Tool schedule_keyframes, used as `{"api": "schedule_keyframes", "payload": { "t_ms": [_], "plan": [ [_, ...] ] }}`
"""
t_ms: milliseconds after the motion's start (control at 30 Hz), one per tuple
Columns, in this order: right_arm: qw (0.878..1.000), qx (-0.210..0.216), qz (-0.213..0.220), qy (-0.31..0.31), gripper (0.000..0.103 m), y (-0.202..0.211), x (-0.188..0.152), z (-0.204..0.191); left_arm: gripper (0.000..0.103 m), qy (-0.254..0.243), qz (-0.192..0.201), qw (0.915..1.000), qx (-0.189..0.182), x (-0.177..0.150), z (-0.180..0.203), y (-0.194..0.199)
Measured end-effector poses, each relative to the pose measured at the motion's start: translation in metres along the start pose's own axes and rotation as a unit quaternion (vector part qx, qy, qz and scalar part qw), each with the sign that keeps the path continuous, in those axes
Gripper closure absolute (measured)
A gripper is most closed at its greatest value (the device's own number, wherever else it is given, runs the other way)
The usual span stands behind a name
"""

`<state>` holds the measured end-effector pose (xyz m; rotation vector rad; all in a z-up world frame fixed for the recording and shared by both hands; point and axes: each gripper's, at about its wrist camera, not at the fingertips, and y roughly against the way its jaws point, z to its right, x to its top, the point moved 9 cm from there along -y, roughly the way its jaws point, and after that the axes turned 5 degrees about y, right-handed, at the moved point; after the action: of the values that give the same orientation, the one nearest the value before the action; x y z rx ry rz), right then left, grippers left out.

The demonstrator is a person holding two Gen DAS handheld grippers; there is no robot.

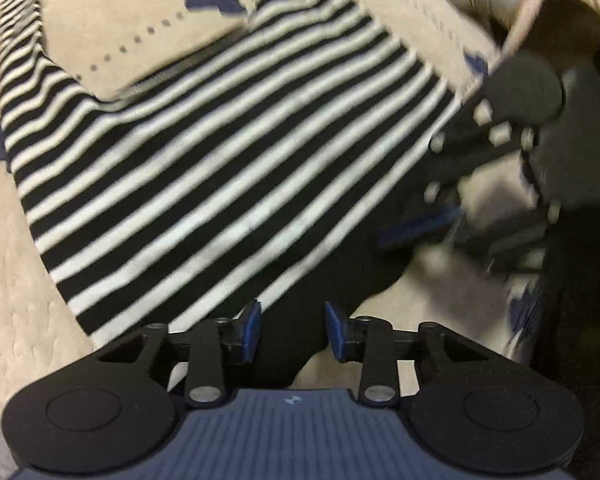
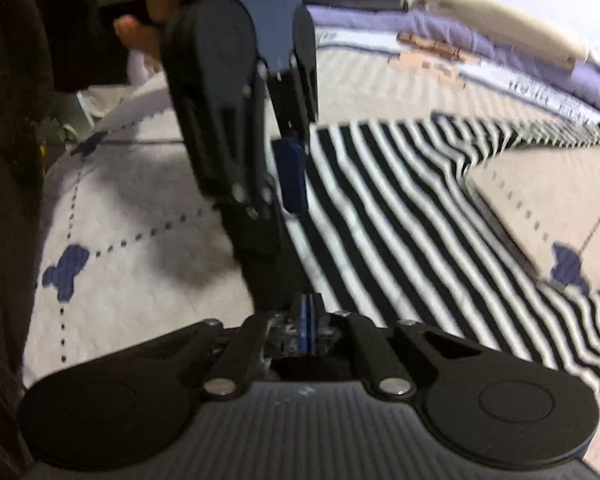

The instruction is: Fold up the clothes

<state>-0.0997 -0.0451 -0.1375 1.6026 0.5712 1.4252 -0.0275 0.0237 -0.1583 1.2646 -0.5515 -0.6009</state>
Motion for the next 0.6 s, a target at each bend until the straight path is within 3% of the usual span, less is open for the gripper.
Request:
{"api": "schedule_keyframes", "payload": {
  "t_ms": [167,400,600],
  "plan": [
    [0.999,0.017,-0.024,-0.013,0.100,0.009,-0.024,0.002,0.072,-0.004,-0.025,0.9993,-0.028,-0.022,-0.014,-0.002],
    [0.995,0.050,-0.071,-0.053,0.097,0.037,-0.059,0.015,0.076,-0.008,-0.063,0.9980,-0.005,-0.059,-0.041,0.014],
    [0.998,0.019,-0.029,-0.060,0.094,0.050,-0.034,0.033,0.076,-0.026,0.002,0.9993,-0.028,-0.056,-0.035,0.060]
  ]
}}
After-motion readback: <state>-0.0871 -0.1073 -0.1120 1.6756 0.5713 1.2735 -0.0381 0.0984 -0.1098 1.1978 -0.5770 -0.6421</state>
